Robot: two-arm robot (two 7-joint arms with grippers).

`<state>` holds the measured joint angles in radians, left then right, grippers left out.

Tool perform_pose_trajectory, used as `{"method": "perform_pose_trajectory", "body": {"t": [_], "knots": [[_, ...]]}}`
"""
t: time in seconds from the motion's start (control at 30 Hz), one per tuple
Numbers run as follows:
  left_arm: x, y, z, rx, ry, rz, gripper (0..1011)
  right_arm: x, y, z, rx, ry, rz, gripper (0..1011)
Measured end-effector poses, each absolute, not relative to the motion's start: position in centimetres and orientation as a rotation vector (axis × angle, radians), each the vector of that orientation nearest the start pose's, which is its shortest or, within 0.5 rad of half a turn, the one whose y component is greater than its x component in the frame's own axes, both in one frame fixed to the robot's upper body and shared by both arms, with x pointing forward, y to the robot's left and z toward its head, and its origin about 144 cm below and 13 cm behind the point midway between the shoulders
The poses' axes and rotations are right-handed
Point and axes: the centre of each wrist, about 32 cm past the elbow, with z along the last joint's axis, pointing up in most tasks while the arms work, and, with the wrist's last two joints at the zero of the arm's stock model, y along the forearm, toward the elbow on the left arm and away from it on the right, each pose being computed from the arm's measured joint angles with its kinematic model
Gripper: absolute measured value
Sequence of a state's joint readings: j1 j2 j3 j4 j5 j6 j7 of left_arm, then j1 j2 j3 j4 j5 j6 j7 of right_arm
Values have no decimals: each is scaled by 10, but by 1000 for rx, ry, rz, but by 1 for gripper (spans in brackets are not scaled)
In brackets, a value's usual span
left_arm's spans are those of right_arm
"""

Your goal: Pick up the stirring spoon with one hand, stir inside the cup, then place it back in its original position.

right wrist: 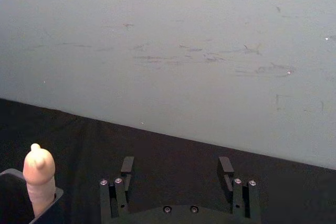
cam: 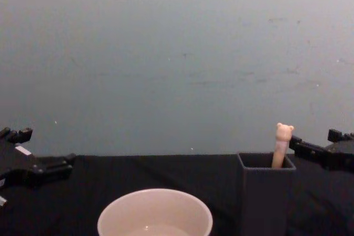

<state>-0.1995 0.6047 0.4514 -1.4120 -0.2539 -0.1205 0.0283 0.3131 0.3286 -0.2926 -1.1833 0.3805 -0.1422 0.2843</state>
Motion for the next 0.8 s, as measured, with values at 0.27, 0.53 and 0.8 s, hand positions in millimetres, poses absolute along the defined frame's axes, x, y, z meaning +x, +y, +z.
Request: {"method": "perform_pose_trajectory", "body": {"t": [0.27, 0.53, 0.8], "knots": [[489, 310, 1140, 304, -285, 1248, 1001, 536, -280, 1128, -19, -6, -1151, 1002], [489, 310, 1140, 304, -285, 1248, 1001, 536, -280, 1128, -19, -6, -1151, 1002], [489, 310, 1140, 304, -285, 1248, 1001, 536, -280, 1128, -19, -5, -1151, 1000]]}}
